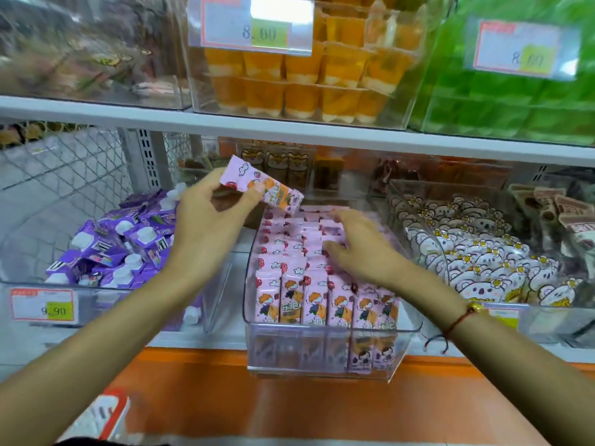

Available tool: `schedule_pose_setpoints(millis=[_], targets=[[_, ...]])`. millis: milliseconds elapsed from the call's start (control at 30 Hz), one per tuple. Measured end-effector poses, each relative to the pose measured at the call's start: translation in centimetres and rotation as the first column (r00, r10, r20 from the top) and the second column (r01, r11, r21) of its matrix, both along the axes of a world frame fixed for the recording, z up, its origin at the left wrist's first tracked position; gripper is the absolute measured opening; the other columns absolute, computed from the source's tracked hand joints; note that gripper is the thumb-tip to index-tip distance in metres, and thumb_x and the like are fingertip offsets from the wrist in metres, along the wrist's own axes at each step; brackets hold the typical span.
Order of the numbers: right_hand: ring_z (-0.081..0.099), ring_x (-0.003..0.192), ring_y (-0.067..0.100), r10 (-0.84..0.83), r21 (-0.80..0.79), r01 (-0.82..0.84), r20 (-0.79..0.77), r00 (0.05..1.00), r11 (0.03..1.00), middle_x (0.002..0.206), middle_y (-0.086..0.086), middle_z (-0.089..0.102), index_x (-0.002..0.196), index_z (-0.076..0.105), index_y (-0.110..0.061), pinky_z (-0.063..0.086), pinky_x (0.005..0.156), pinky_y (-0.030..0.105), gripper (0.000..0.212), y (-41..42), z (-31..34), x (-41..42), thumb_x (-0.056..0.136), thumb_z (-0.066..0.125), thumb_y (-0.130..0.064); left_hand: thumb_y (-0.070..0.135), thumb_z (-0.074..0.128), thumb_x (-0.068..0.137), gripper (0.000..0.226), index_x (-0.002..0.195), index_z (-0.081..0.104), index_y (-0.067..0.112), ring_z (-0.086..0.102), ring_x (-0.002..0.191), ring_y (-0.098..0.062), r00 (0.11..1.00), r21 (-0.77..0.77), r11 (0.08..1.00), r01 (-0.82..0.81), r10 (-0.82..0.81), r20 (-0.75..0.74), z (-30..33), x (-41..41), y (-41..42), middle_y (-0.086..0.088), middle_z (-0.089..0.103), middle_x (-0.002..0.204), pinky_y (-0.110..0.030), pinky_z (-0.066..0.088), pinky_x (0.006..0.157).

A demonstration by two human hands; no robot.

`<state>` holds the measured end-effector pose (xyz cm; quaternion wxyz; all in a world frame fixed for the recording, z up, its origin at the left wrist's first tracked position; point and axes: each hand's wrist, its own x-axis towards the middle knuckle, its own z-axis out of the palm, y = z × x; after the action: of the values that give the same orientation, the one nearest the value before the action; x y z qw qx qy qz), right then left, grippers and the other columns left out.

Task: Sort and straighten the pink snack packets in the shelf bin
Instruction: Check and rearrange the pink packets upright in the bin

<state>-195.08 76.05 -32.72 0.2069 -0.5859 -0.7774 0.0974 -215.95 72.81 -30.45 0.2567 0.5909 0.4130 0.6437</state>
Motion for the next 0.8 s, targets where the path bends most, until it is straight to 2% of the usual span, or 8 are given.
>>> schedule_pose_setpoints(millis=[133, 200, 300, 400, 533, 667, 733, 800], targets=[[0.040, 0.126, 0.034, -0.004, -0.008, 0.006, 0.169, 0.986, 1.000, 0.136, 0.016, 0.045, 0.138, 0.043, -0.009, 0.036, 0.104, 0.042, 0.044, 2.7, -0.4, -0.9, 0.100, 0.040, -0.029, 0.015, 0.072, 0.084, 0.019, 0.098, 0.068, 0.028, 0.068, 0.089, -0.007, 0.983, -0.050, 0.999, 0.018, -0.026, -0.183, 0.1, 1.1, 2.6, 0.012, 0.072, 0.093, -0.033, 0.054, 0.090], [0.035, 0.130, 0.034, 0.013, -0.049, -0.002, 0.242, 0.970, 0.999, 0.142, 0.015, 0.040, 0.144, 0.039, -0.016, 0.033, 0.106, 0.043, 0.046, 3.5, -0.4, -1.2, 0.101, 0.034, -0.033, 0.015, 0.073, 0.083, 0.016, 0.098, 0.069, 0.020, 0.068, 0.088, -0.014, 0.969, -0.075, 0.997, 0.005, -0.023, -0.245, 0.2, 1.7, 4.1, 0.002, 0.073, 0.093, -0.041, 0.054, 0.089], [0.026, 0.136, 0.032, 0.045, -0.131, -0.007, 0.288, 0.956, 0.991, 0.151, 0.011, 0.030, 0.145, 0.038, -0.021, 0.027, 0.110, 0.045, 0.047, 3.8, -0.3, -1.1, 0.102, 0.030, -0.038, 0.018, 0.075, 0.082, 0.010, 0.088, 0.070, 0.012, 0.067, 0.087, -0.020, 0.946, -0.158, 0.987, -0.018, -0.034, -0.322, 0.3, 2.4, 6.4, -0.006, 0.073, 0.090, -0.044, 0.054, 0.086], [0.024, 0.138, 0.029, 0.056, -0.138, -0.015, 0.301, 0.952, 0.990, 0.153, 0.008, 0.029, 0.146, 0.035, -0.022, 0.024, 0.111, 0.043, 0.049, 3.3, -0.6, -0.7, 0.101, 0.031, -0.042, 0.021, 0.074, 0.082, 0.024, 0.103, 0.069, 0.011, 0.065, 0.097, -0.027, 0.894, -0.212, 0.977, -0.029, -0.069, -0.442, 0.4, 3.0, 8.1, -0.010, 0.071, 0.101, -0.044, 0.051, 0.090], [0.031, 0.134, 0.029, 0.054, -0.109, -0.022, 0.301, 0.952, 0.994, 0.149, 0.009, 0.036, 0.147, 0.033, -0.023, 0.026, 0.107, 0.041, 0.051, 2.7, -0.9, -0.4, 0.101, 0.031, -0.045, 0.027, 0.071, 0.085, 0.049, 0.130, 0.057, 0.013, 0.060, 0.112, -0.028, 0.737, -0.210, 0.977, -0.028, -0.121, -0.665, 0.9, 3.2, 9.2, -0.010, 0.064, 0.124, -0.039, 0.048, 0.097], [0.033, 0.133, 0.030, 0.072, -0.119, -0.038, 0.298, 0.952, 0.992, 0.148, 0.009, 0.037, 0.147, 0.032, -0.023, 0.027, 0.106, 0.040, 0.051, 2.8, -0.8, -0.3, 0.101, 0.032, -0.045, 0.029, 0.064, 0.090, 0.045, 0.130, 0.045, 0.019, 0.059, 0.106, -0.028, 0.551, -0.199, 0.979, -0.030, -0.150, -0.821, 2.4, 3.1, 9.9, -0.008, 0.061, 0.121, -0.037, 0.049, 0.090], [0.033, 0.134, 0.030, 0.081, -0.123, -0.047, 0.293, 0.953, 0.991, 0.148, 0.009, 0.037, 0.147, 0.032, -0.023, 0.027, 0.106, 0.040, 0.052, 2.9, -0.9, -0.2, 0.100, 0.032, -0.046, 0.030, 0.061, 0.092, 0.050, 0.136, 0.042, 0.019, 0.055, 0.116, -0.028, 0.477, -0.201, 0.979, -0.032, -0.162, -0.864, 3.1, 3.4, 10.1, -0.008, 0.056, 0.132, -0.036, 0.045, 0.097], [0.033, 0.134, 0.030, 0.085, -0.125, -0.050, 0.294, 0.952, 0.991, 0.148, 0.008, 0.038, 0.147, 0.032, -0.023, 0.027, 0.106, 0.040, 0.052, 2.8, -1.0, 0.0, 0.100, 0.033, -0.046, 0.031, 0.061, 0.092, 0.056, 0.142, 0.038, 0.018, 0.048, 0.126, -0.027, 0.447, -0.194, 0.980, -0.035, -0.158, -0.880, 3.5, 3.7, 9.9, -0.006, 0.048, 0.142, -0.032, 0.039, 0.102]])
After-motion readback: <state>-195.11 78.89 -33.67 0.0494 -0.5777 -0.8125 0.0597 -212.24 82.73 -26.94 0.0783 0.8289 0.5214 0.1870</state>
